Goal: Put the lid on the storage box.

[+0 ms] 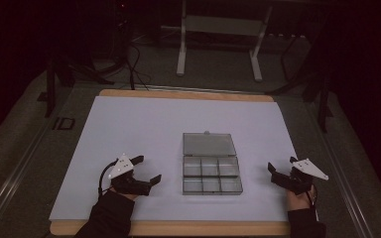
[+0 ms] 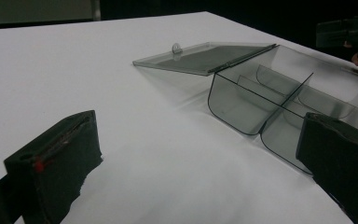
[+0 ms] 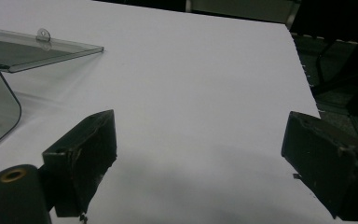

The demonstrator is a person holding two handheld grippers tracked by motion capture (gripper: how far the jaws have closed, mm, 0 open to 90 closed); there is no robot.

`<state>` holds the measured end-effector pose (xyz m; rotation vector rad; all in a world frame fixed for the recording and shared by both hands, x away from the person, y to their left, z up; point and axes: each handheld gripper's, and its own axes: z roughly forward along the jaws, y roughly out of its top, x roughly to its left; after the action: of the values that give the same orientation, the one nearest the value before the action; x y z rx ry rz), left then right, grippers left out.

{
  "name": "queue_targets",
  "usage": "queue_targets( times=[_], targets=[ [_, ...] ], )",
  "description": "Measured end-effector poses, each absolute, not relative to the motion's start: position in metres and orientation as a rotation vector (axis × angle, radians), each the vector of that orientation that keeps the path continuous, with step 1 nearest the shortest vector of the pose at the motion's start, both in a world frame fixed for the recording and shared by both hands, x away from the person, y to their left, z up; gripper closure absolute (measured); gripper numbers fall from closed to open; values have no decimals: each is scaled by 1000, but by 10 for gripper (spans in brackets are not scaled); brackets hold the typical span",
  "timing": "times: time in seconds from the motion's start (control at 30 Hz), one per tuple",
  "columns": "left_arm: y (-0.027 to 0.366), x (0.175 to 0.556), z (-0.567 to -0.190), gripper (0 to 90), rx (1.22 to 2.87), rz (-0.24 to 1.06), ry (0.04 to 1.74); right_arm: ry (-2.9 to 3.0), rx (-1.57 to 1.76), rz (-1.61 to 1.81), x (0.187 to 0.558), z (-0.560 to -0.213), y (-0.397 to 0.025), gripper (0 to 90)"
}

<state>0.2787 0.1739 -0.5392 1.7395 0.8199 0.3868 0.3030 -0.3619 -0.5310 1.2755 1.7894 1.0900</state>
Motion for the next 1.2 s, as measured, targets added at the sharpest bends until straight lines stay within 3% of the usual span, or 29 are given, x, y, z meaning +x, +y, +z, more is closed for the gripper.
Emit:
queue_targets(
  times=[0.67,1.2],
  targets=[
    [168,282,-538,11,1793,410,871,1799,1249,1080,302,-531,-360,102],
    [154,302,-527,12,1947,184,966,1801,1253,1074,303,-531,-359,102]
  ],
)
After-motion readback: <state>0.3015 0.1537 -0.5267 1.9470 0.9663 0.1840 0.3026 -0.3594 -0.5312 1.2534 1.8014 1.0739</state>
